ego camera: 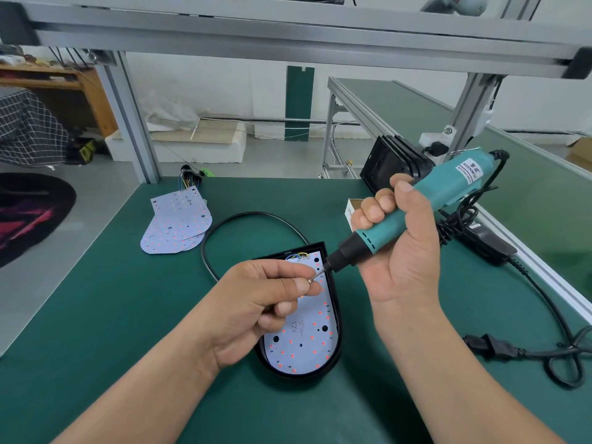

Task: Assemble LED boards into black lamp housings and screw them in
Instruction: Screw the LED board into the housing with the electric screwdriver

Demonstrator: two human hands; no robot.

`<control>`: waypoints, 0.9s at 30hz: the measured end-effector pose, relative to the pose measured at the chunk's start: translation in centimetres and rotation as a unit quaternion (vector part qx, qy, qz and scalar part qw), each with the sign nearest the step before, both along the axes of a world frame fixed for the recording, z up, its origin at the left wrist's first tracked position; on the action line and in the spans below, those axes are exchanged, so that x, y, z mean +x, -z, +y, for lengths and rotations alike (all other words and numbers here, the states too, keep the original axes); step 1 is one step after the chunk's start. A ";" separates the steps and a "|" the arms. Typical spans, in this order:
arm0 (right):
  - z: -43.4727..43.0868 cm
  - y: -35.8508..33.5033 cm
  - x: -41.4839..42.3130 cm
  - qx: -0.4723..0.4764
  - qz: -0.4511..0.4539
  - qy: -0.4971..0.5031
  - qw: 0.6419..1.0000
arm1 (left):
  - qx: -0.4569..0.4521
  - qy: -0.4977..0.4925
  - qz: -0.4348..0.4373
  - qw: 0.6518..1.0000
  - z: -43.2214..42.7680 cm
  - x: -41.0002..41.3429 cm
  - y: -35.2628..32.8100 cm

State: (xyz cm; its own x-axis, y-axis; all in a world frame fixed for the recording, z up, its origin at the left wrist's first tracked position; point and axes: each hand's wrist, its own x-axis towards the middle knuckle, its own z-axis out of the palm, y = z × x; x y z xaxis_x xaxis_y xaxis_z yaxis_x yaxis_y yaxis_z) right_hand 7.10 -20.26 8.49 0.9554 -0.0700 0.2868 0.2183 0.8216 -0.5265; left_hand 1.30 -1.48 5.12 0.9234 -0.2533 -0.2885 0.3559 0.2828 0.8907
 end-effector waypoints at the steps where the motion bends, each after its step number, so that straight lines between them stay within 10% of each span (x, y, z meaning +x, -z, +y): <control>1: 0.0 0.0 0.0 -0.001 0.000 0.000 1.000 | 0.000 -0.001 0.001 1.000 0.0 0.0 0.0; 27: 0.4 1.0 0.5 0.031 0.101 0.040 0.994 | 0.082 -0.018 -0.078 0.993 0.1 -0.1 0.2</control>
State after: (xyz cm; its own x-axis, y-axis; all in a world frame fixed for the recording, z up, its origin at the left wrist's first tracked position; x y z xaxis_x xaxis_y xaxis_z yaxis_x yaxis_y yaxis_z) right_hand 7.64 -19.81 7.51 0.9837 -0.1594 0.0827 0.1792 0.8381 -0.5152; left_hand 1.19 -1.36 4.89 0.9674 -0.1814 -0.1769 0.2033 0.1392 0.9692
